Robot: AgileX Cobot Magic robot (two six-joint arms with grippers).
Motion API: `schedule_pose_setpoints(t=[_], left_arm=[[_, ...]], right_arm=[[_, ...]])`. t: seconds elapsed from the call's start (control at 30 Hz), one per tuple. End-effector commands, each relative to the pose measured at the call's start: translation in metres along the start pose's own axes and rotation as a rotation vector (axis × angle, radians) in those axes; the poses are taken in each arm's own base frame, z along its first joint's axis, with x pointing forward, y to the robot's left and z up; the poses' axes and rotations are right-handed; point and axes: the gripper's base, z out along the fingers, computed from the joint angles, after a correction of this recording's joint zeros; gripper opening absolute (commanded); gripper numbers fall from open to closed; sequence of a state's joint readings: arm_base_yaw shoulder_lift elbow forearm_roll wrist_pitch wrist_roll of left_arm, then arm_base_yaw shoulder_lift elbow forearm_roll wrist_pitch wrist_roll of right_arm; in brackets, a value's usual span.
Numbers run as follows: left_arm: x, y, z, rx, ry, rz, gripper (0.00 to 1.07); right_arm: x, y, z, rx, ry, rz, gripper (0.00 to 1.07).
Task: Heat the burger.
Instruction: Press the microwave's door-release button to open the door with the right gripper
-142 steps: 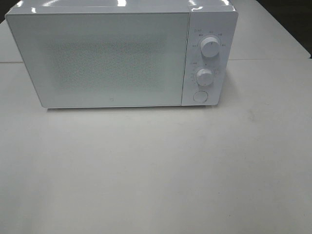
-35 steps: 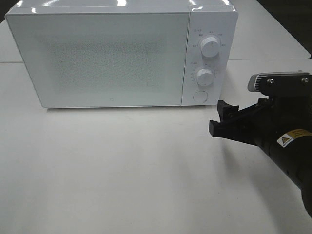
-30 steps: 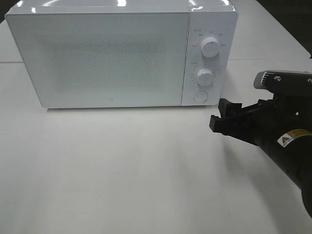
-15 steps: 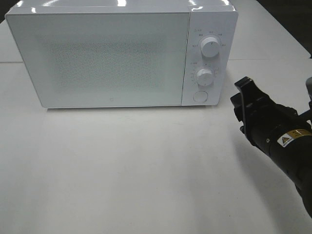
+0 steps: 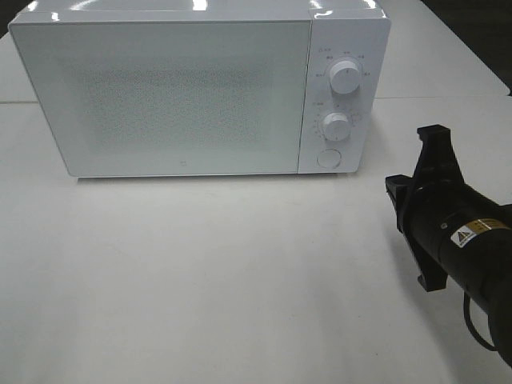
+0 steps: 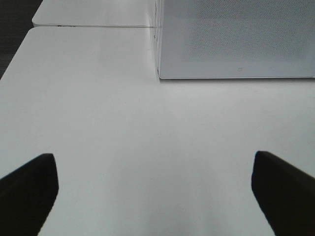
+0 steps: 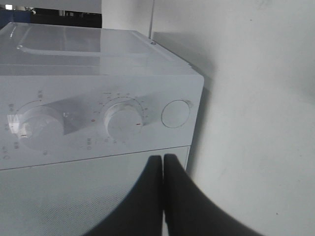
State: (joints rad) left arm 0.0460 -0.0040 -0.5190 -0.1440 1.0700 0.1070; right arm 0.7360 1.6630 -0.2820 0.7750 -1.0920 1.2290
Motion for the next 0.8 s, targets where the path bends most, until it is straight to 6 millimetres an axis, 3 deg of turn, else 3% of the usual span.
schedule_pose_setpoints(t=[0.03,0.47,0.8], left_arm=[[0.002,0.0,-0.002,-0.004,-0.017,-0.003,1.01],[0.002,0.0,-0.002,-0.004,-0.017,-0.003,1.01],[0.002,0.0,-0.002,-0.004,-0.017,-0.003,1.01]], right_arm=[[0.003,-0.006,0.004,0.031,0.001,0.054,0.0],[0.022,-0.011,0.033,0.033,-0.012,0.057,0.0],[0.04,-0.014,0.068,0.038,-0.024,0.07,0.0]])
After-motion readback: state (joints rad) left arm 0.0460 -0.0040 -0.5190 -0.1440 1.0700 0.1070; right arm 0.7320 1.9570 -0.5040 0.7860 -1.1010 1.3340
